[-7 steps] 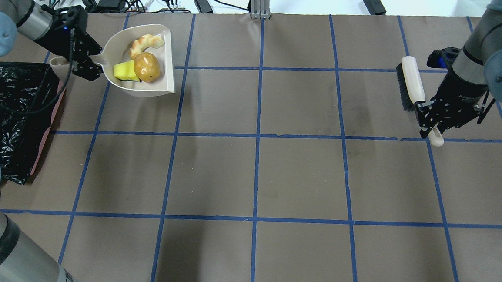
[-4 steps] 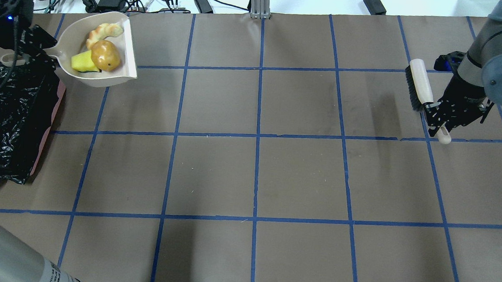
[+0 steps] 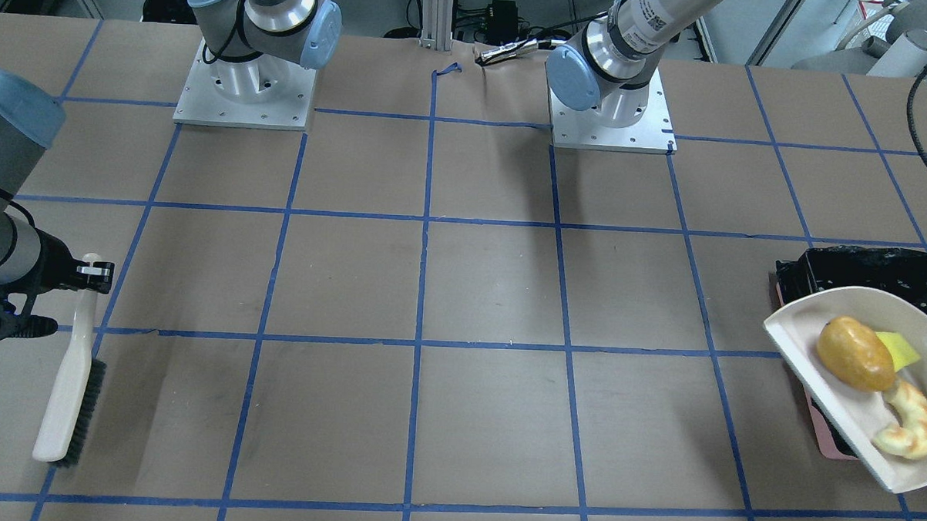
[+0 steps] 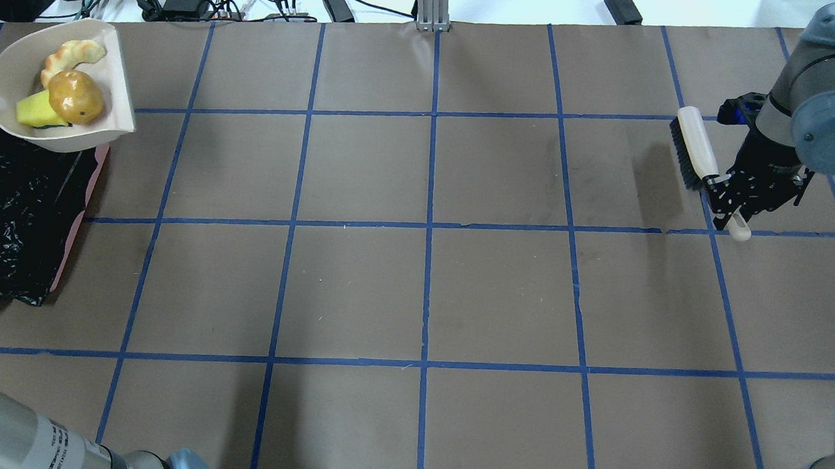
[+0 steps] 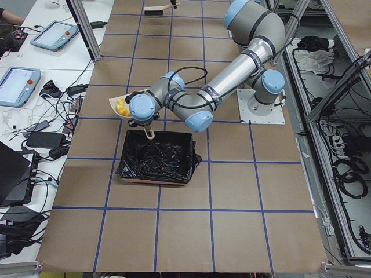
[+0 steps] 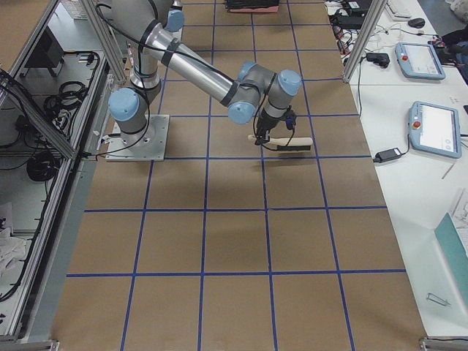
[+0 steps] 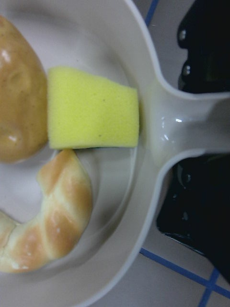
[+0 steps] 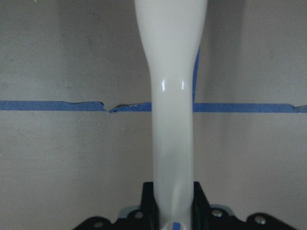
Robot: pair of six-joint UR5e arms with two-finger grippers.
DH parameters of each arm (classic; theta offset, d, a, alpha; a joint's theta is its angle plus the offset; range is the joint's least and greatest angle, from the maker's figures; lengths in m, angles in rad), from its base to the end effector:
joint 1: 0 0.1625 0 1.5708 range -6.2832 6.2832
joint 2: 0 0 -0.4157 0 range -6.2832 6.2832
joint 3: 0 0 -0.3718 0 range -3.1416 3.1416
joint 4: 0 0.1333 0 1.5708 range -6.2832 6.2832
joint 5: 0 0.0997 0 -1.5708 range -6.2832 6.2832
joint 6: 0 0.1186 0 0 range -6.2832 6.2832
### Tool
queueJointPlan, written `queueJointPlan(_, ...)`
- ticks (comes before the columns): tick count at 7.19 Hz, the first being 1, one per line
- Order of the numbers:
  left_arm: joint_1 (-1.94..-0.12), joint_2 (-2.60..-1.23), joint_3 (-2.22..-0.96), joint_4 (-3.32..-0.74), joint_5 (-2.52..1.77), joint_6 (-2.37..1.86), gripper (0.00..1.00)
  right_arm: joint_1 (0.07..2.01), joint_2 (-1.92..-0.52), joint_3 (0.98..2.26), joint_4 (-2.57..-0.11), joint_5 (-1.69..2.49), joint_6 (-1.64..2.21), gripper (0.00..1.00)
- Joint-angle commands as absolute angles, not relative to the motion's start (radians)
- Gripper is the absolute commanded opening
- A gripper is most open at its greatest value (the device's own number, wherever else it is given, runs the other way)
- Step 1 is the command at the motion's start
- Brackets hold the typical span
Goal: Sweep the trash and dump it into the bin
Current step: 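Carry the loaded dustpan over the bin with the left gripper while the right withdraws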
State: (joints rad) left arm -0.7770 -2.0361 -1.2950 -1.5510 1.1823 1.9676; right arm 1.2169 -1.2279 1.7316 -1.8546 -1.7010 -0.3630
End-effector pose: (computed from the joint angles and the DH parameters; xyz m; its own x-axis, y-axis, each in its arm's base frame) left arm 0.3252 -0.5698 0.3389 -0.4150 0.9097 0.0115 0.8280 0.3829 -0.4096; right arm -0.0755 -0.5446 0.2380 -0.9987 -0.0287 0.0410 -0.0176 0.9684 0.2489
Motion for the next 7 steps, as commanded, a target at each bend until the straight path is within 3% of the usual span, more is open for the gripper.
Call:
queueJointPlan(1,-0.681,-2.049,-1.261,-1.545,1.239,2.025,0.0,1.197,-1.213,1.736,-1.853,-1.703,-0.36,0.0)
queueJointPlan(7,-0.569,-2.065,-1.25,-1.448,1.415,2.294,0.0,1.184,-1.22,1.74,-1.841,-1.727,-0.418,0.0)
